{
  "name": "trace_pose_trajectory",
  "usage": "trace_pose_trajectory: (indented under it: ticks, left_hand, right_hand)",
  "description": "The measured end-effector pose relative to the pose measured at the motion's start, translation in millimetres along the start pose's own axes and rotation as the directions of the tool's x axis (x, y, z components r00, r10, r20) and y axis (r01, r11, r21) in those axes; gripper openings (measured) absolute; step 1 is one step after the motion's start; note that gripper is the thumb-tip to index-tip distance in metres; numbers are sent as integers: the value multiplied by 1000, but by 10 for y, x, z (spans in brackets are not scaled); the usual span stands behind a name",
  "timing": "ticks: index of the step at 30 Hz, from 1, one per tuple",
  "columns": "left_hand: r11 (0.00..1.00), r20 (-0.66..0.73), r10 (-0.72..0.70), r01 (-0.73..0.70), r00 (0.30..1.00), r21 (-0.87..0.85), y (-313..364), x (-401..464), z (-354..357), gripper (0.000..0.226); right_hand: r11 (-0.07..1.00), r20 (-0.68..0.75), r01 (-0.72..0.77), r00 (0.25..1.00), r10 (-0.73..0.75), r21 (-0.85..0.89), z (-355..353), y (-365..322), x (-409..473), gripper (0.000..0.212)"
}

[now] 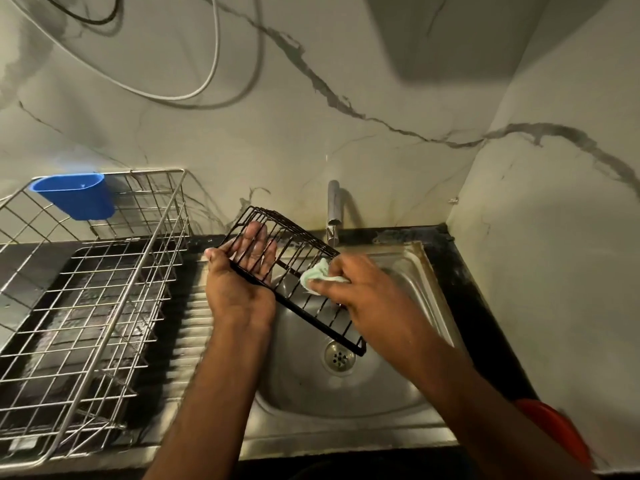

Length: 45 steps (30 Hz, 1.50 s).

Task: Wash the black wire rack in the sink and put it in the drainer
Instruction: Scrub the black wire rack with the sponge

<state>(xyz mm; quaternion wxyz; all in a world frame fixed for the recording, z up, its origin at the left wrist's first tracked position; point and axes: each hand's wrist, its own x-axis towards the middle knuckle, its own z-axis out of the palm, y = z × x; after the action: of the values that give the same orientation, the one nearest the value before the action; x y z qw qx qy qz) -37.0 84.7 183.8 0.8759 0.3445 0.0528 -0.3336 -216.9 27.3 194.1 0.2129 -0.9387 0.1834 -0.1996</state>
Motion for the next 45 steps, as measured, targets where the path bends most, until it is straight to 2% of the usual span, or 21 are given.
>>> trace_pose_trajectory:
  ticks: [3,6,8,11,13,16,19,22,24,27,28,31,33,35,37,38,40,42,45]
  left_hand:
    - [999,-32,32,-33,999,-21,51,7,-7,54]
    - [997,-67,43,-47,997,-64,85,35,-55,51]
    - [995,-78,40,-47,996,-84,95,42,-59,49]
    - [994,-85,27,-36,996,-101,116,41,-51,55]
    - [993,-89,20,-31,996,-118,133,41,-61,58]
    - [991,-87,23,-34,996,-127,158,15,-63,59]
    - [990,-113,19,-34,993,-133,168,8,-84,56]
    - [986,-127,-4,-18,992,-169,207,40,-127,53]
    - [982,-137,-14,-12,991,-187,224,68,-153,51]
    - [983,-127,-17,-7,992,-182,225,80,-152,50]
    - [984,-120,-19,-3,993,-180,227,77,-148,51]
    - [983,-140,-3,-23,990,-181,253,87,-165,50]
    - [982,-154,-8,-21,988,-190,271,106,-192,49]
    - [980,-154,-32,2,988,-197,267,118,-213,50]
    - [982,-146,-51,23,988,-185,244,106,-204,52]
    - [984,-141,-56,31,988,-173,227,96,-187,53]
    - [987,-144,-63,40,988,-156,204,103,-167,57]
    - [988,-145,-61,39,988,-151,201,91,-164,59]
    - [987,-128,-81,62,988,-146,181,113,-198,60]
  right_hand:
    - [995,-66,-87,994,91,56,-47,137,-136,54]
    - [986,-123,-147,983,137,-80,-139,197,-212,48]
    - [988,-138,-102,987,86,-113,-150,163,-204,40]
    - [1000,44,4,999,-3,-13,-79,75,-195,44]
    - [998,113,55,992,-52,-27,-67,122,-225,44]
    - [989,26,85,996,-83,-125,-154,341,-277,32]
    - [992,-48,68,996,-74,-110,-245,558,-287,40]
    - [989,-122,79,988,-94,-123,-318,569,-296,40]
    - [986,-99,149,983,-157,-79,-299,454,-297,36]
    - [947,-18,294,954,-298,-128,-181,340,-299,36]
    - [952,-29,282,958,-287,-117,-170,372,-299,36]
    - [989,-132,133,981,-140,-64,-210,585,-328,38]
    - [999,-230,44,972,-50,-30,-228,687,-352,38]
    - [988,-316,-69,942,110,138,-195,662,-345,35]
    - [912,-323,-240,880,350,334,-108,559,-312,32]
    - [837,-279,-328,835,474,439,-41,523,-305,30]
    - [612,-108,-443,747,656,655,103,485,-317,24]
    - [414,41,-476,693,720,776,165,489,-326,20]
    - [219,150,-427,678,719,877,115,452,-314,23]
